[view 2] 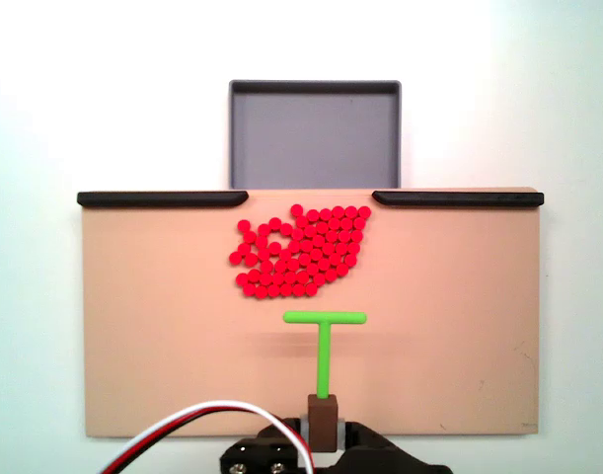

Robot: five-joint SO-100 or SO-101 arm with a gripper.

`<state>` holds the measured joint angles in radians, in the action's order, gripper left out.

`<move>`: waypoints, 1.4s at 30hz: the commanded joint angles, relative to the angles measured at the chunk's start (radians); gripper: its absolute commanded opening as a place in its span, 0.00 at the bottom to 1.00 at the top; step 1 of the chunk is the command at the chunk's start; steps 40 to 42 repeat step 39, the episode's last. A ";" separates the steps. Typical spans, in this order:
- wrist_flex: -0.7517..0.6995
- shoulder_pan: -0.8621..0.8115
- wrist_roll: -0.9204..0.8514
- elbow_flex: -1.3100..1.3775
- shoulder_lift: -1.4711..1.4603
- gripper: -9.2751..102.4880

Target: Grasp a green tool by the dark brown handle.

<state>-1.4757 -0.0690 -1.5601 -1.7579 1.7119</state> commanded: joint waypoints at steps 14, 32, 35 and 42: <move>-0.002 0.023 0.054 0.018 0.074 0.08; -0.003 0.020 0.086 0.012 0.106 0.08; -0.003 0.023 0.092 0.012 0.104 0.08; -0.003 0.025 0.095 0.012 0.104 0.08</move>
